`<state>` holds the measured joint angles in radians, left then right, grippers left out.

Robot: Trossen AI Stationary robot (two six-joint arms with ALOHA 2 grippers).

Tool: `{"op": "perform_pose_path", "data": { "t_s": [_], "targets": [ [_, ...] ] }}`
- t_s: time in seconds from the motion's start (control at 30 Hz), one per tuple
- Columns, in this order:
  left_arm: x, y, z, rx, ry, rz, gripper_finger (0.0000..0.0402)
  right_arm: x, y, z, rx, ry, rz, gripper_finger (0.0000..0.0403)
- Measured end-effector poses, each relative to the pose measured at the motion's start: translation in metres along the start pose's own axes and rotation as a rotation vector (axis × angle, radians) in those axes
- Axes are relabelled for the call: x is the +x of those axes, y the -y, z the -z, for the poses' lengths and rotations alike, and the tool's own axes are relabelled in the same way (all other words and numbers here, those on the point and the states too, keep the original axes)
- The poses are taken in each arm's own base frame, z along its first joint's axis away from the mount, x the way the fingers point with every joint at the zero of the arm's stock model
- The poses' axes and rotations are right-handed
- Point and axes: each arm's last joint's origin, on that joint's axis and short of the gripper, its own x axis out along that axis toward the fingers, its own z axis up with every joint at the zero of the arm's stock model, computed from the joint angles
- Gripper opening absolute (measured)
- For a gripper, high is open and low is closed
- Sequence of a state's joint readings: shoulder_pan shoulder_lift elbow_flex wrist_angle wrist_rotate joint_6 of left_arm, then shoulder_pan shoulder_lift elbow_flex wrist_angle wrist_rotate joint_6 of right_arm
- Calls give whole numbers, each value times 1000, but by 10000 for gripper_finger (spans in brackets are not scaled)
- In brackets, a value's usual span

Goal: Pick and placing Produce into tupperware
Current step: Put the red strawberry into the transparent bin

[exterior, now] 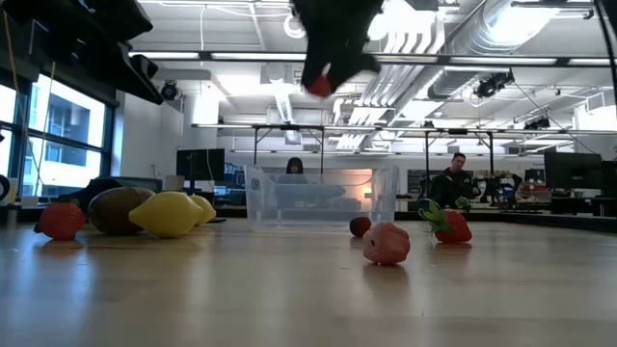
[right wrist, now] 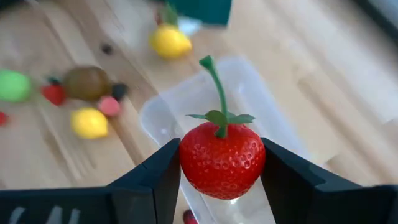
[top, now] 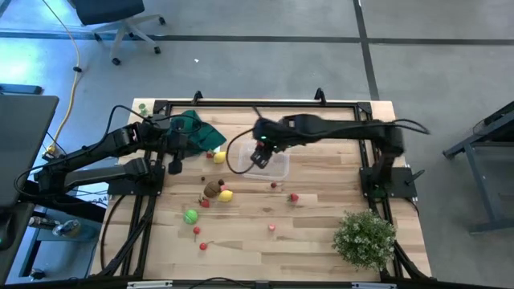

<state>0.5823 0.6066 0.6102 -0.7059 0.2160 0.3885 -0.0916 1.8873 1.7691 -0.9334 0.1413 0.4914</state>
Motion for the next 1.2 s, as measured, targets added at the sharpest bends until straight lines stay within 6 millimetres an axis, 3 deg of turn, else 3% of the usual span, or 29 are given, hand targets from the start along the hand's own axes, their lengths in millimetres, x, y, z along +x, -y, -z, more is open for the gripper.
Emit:
{"op": "perform_pose_path", "data": {
  "t_s": [0.17,0.43,0.63,0.97,1.2],
  "targets": [
    [0,-1,0,0,-16,-39,99,62,9,0,80,-123,13,177],
    [0,-1,1,0,-20,-48,99,122,9,12,189,-231,20,177],
    [0,-1,1,0,-20,-48,99,137,8,18,208,-257,41,177],
    [0,-1,1,0,-20,-49,99,139,7,19,203,-256,51,177],
    [0,-1,1,0,-20,-49,99,147,9,27,206,-275,31,207]
  ]
}}
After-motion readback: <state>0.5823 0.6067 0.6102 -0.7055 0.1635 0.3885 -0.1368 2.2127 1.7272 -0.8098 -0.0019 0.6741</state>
